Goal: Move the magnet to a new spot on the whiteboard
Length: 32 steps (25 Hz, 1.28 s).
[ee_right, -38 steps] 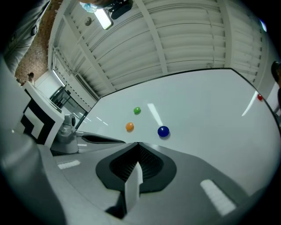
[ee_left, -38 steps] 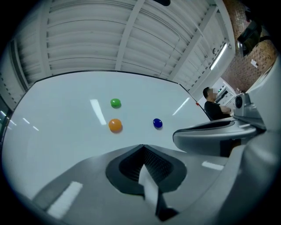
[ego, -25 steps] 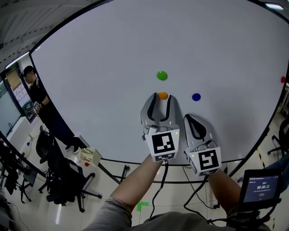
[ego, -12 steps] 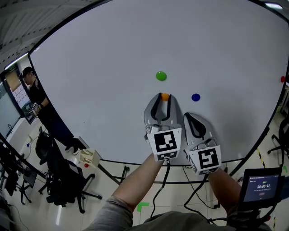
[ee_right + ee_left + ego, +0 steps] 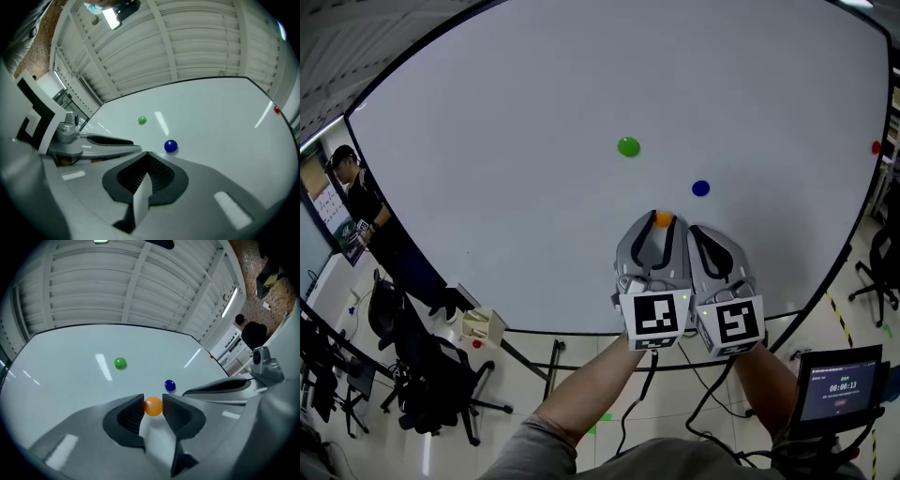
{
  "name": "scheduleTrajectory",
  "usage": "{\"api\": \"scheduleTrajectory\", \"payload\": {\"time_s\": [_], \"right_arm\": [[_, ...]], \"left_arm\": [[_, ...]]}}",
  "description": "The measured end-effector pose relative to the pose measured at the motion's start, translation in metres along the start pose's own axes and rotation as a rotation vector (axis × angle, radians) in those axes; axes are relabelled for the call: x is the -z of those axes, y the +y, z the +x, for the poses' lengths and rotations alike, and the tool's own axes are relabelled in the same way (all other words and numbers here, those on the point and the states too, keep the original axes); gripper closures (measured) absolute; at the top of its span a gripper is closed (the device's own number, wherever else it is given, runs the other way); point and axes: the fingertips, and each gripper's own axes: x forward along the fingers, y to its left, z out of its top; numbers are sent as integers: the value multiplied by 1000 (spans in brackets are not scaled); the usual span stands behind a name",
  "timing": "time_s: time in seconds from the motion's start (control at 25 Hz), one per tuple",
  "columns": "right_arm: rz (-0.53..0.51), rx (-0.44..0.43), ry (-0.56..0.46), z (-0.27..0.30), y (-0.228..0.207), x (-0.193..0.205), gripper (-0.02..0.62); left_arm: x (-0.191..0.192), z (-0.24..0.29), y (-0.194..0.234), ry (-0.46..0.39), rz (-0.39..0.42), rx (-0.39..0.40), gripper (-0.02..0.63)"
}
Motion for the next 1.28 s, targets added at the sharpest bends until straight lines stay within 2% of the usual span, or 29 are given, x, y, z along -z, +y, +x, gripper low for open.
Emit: {"api": "scheduleTrajectory", "payload": {"time_s": [0.2, 0.36, 0.52, 0.76, 1.0, 1.28], "right_arm": [[-7, 55, 41, -7, -25, 13, 589], [-31, 113, 34, -52, -41, -4, 589], [-75, 164, 24, -91, -98, -6, 589], [-85, 188, 13, -138, -190, -10, 589], [-74, 210, -10, -182, -319, -21, 589], [-87, 232, -24, -196, -347, -16, 589]], "left_arm": [[10, 15, -27, 15, -42, 66, 486], [-13, -3, -71, -19, -56, 126, 485], [-34, 13, -133, -51, -63, 173, 485], [-57, 52, -226, -71, -80, 197, 485], [-90, 119, -340, -70, -67, 220, 485], [-93, 136, -370, -95, -53, 230, 485]]}}
